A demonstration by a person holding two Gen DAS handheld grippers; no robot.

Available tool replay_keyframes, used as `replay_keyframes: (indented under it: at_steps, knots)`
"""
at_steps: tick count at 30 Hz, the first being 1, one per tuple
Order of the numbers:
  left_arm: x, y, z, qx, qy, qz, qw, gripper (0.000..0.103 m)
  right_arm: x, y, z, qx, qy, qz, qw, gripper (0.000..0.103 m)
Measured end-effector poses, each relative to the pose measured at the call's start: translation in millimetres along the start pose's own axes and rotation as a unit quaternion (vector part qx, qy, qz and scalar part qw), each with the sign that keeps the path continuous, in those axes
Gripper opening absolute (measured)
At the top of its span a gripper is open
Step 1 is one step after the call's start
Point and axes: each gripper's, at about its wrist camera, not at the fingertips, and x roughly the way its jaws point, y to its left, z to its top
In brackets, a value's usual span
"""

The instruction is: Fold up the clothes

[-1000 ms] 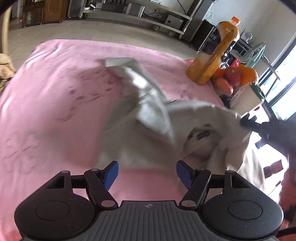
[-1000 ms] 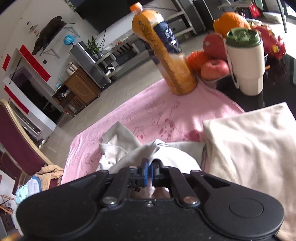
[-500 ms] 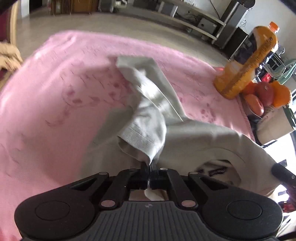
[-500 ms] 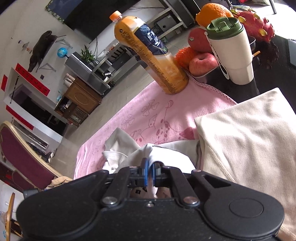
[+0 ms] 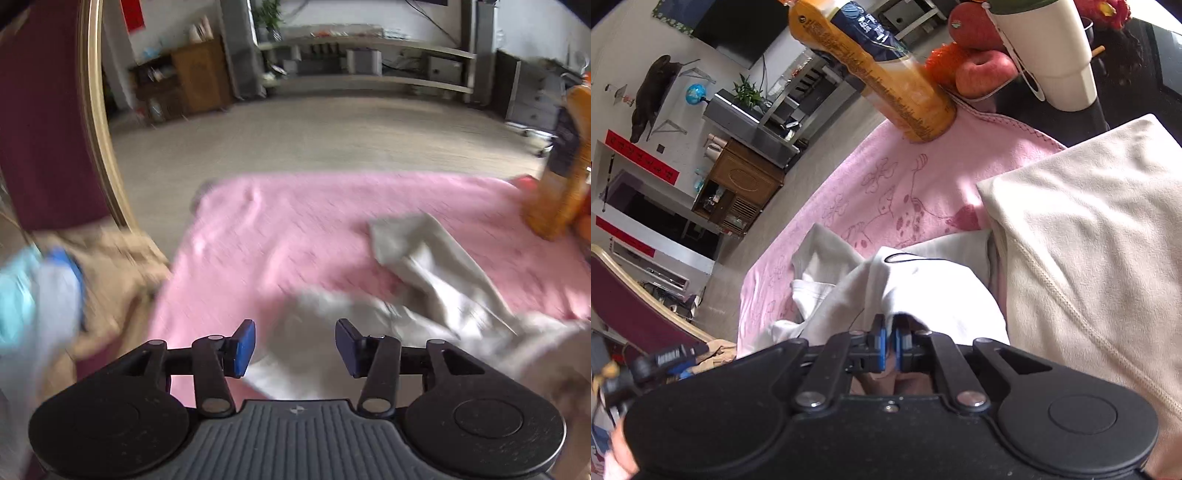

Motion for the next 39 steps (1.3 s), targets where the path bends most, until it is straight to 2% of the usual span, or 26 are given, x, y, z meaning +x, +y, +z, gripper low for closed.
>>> replay_keyframes:
  at_steps: [3, 5, 6, 10, 13, 17, 20, 24, 27, 28, 30, 34, 37, 38, 39]
  knots:
    - [4, 2, -51, -0.068, 0.056, -0.081, 0.9928, 0.046, -3, -2, -1, 0.003, -0.003, -0.002, 1.000, 0.007]
    - [18, 2, -73, -0.133, 0.092, -0.132, 0.9779, 0.044, -3, -2, -1, 0.005, -0.004, -0.001, 1.000, 0.007]
    - [26, 1, -82, -0.167, 0.109, -0.153, 0.9679, 0.043, -3, -2, -1, 0.004, -0.004, 0.000, 1.000, 0.007]
    - [52, -2, -100, -0.275, 0.141, -0.175, 0.9349, 0.041, -3, -2, 0, 0.004, -0.003, -0.001, 1.000, 0.007]
    - [59, -1, -103, -0.312, 0.135, -0.175, 0.9238, 0.042, -4, -4, 0, 0.006, -0.004, 0.002, 1.000, 0.007]
    - [67, -7, -99, -0.332, 0.114, -0.186, 0.9176, 0.047, -3, 0, 0, 0.000, -0.005, 0.007, 1.000, 0.007]
    - [64, -18, -93, -0.316, 0.108, -0.187, 0.9238, 0.046, -3, -1, 1, 0.001, -0.005, 0.008, 1.000, 0.007]
    - [54, -16, -86, -0.299, 0.069, -0.182, 0.9342, 0.046, -5, -4, 2, 0.010, -0.010, 0.011, 1.000, 0.007]
    - [64, -14, -87, -0.300, 0.083, -0.177, 0.9338, 0.046, -4, -3, 2, 0.009, -0.012, 0.012, 1.000, 0.007]
    - [69, -11, -92, -0.311, 0.098, -0.178, 0.9285, 0.045, -4, -3, 2, 0.009, -0.012, 0.012, 1.000, 0.007]
    - [66, -4, -98, -0.320, 0.098, -0.176, 0.9256, 0.044, -3, -4, 2, 0.012, -0.013, 0.011, 1.000, 0.007]
    - [71, -6, -93, -0.343, 0.108, -0.173, 0.9170, 0.048, -4, -5, 3, 0.015, -0.018, 0.013, 1.000, 0.007]
    - [77, -8, -85, -0.361, 0.110, -0.176, 0.9092, 0.047, -4, -3, 3, 0.011, -0.023, 0.019, 1.000, 0.007]
    - [78, -9, -84, -0.367, 0.112, -0.179, 0.9060, 0.042, -4, -3, 3, 0.010, -0.024, 0.019, 0.999, 0.007]
    - [80, -11, -83, -0.368, 0.116, -0.191, 0.9026, 0.032, -4, -3, 3, 0.011, -0.024, 0.019, 0.999, 0.007]
